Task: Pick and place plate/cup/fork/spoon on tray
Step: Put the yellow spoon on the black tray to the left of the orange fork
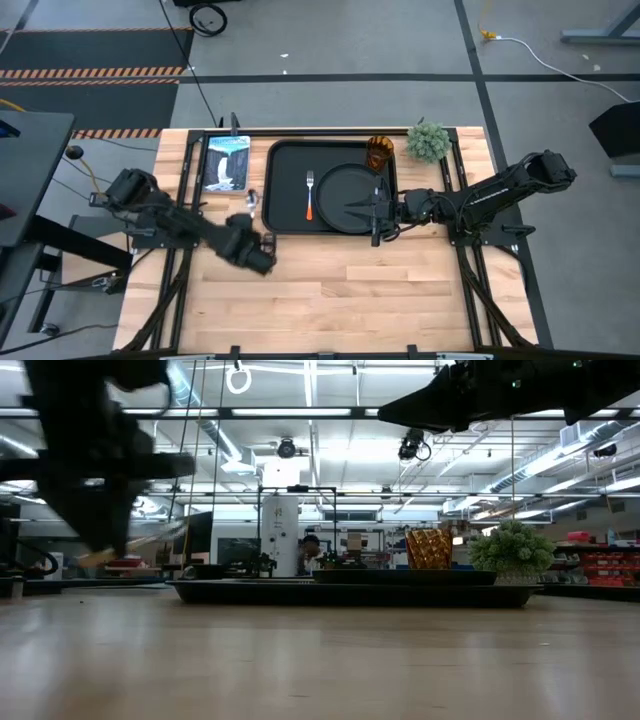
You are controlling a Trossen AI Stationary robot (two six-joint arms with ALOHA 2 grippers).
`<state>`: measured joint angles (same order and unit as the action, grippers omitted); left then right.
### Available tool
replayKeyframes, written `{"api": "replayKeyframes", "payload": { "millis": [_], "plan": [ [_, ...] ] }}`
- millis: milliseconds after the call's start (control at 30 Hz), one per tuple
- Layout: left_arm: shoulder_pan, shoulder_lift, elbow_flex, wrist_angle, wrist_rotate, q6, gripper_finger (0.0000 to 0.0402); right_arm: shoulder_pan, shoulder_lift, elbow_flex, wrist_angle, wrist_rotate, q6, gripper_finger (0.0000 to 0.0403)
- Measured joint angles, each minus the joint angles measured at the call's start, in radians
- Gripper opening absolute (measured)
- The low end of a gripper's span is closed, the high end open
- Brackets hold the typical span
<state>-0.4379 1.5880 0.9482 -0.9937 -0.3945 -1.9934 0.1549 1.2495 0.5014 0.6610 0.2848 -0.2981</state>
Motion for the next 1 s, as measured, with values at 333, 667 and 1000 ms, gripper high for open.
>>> {"api": "replayKeyframes", "payload": {
  "millis": [333,667,1000],
  "plan": [
    [0.293,-0.020,0.000,0.213,-0.100,0.432,0.0078,0.009,0.000,0.000,0.000,0.000,0.000,0.0078],
    [0.460,0.015,0.000,0.371,-0.093,0.628,0.0078,0.009,0.000,0.000,0.004,0.000,0.009,0.0078],
    [0.503,0.172,0.001,0.529,0.041,0.655,0.0078,0.011,0.000,0.000,-0.003,-0.011,0.011,0.0078]
  ]
}}
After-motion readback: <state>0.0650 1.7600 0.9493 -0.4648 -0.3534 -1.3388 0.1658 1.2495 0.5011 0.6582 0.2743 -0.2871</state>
